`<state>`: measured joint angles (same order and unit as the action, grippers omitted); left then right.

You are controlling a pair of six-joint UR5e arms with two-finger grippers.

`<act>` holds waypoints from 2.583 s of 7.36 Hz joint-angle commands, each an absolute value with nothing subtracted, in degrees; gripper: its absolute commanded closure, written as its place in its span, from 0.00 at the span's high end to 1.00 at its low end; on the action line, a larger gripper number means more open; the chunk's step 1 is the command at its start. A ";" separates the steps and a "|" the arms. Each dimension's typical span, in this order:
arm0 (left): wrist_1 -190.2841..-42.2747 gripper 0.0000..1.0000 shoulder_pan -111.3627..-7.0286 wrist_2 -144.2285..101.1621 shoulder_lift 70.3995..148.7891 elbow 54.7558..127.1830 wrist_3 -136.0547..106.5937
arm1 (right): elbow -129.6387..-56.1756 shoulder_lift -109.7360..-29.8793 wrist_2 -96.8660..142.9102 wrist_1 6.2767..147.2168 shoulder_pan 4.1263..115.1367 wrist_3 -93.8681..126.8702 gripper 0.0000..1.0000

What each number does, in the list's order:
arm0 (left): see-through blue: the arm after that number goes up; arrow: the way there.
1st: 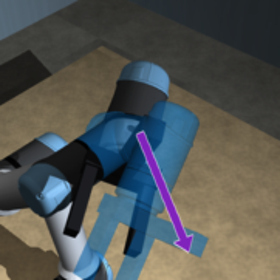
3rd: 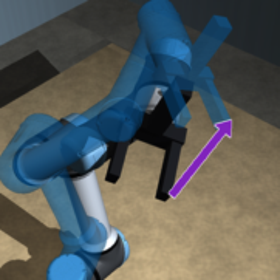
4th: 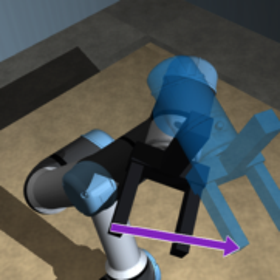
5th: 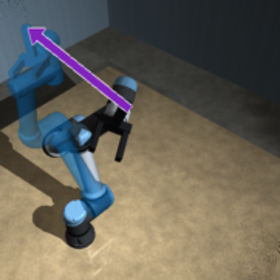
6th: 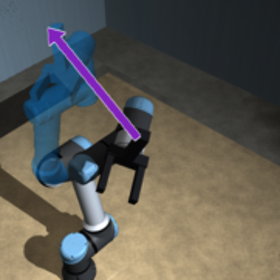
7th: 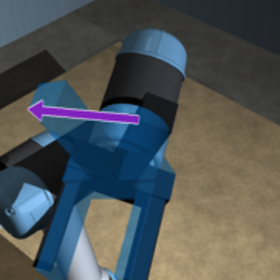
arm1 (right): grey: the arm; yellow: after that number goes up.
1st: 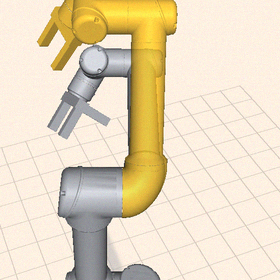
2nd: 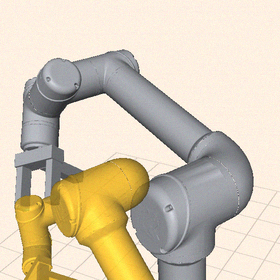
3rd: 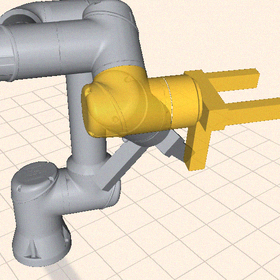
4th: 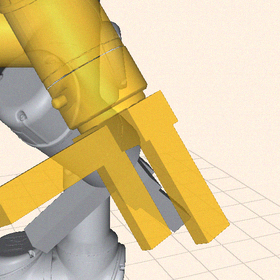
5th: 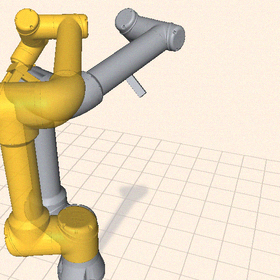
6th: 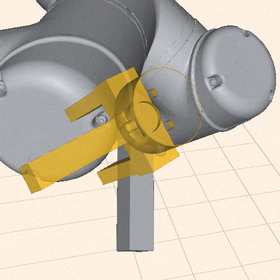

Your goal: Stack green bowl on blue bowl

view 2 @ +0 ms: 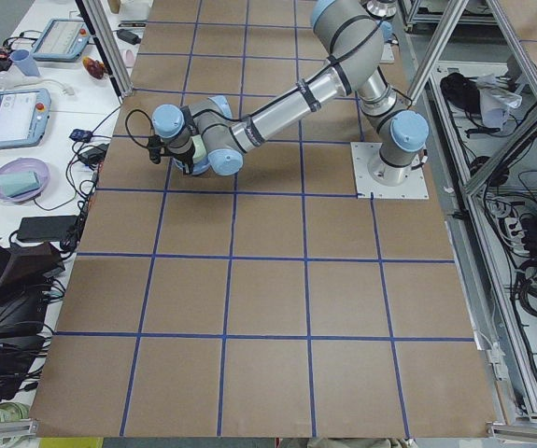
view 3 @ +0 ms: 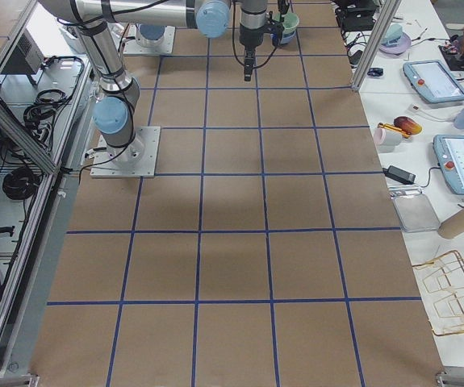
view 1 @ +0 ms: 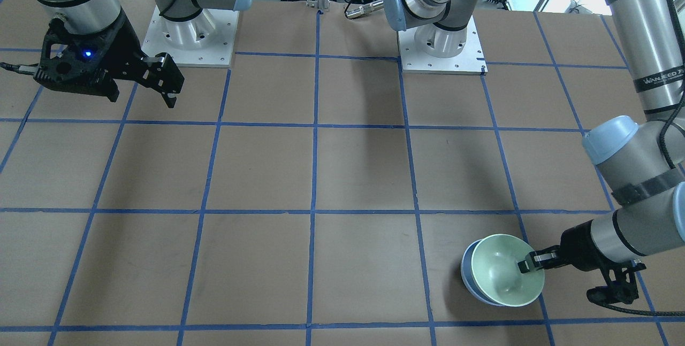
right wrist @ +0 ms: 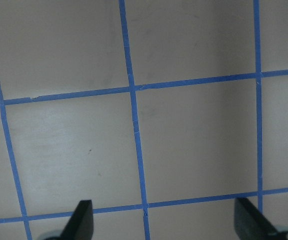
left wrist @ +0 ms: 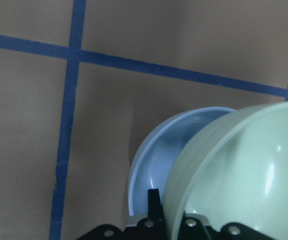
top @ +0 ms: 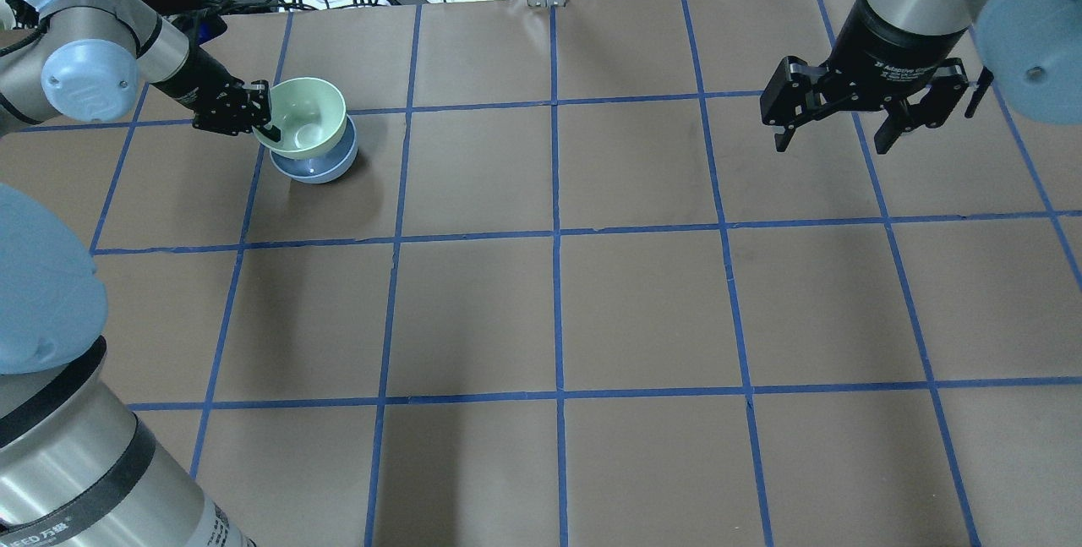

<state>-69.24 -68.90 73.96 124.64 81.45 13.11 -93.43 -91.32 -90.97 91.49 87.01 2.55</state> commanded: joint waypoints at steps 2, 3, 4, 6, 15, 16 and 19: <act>-69.08 0.33 -68.91 74.09 124.80 81.74 13.18 | -93.43 -91.32 -90.97 91.49 87.01 2.55 1.00; -69.08 0.65 -68.91 74.53 124.80 81.74 13.18 | -93.43 -91.32 -90.97 91.49 87.01 2.55 1.00; -69.08 1.00 -68.91 74.62 124.80 81.83 13.18 | -93.43 -91.32 -90.97 91.49 87.01 2.55 1.00; -69.17 1.00 -68.91 74.53 124.54 81.83 13.10 | -93.43 -91.32 -90.97 91.49 87.01 2.55 1.00; -82.27 1.00 -85.39 89.16 100.84 81.91 1.41 | -93.43 -91.32 -90.97 91.49 87.01 2.55 1.00; -82.35 1.00 -88.21 91.12 98.03 82.78 1.32 | -93.43 -91.32 -90.97 91.49 87.01 2.55 1.00; -82.09 1.00 -89.30 91.23 91.68 87.89 1.58 | -93.43 -91.32 -90.97 91.49 87.01 2.55 1.00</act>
<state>-82.14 -89.23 91.00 93.66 86.75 1.32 -93.43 -91.32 -90.97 91.49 87.01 2.55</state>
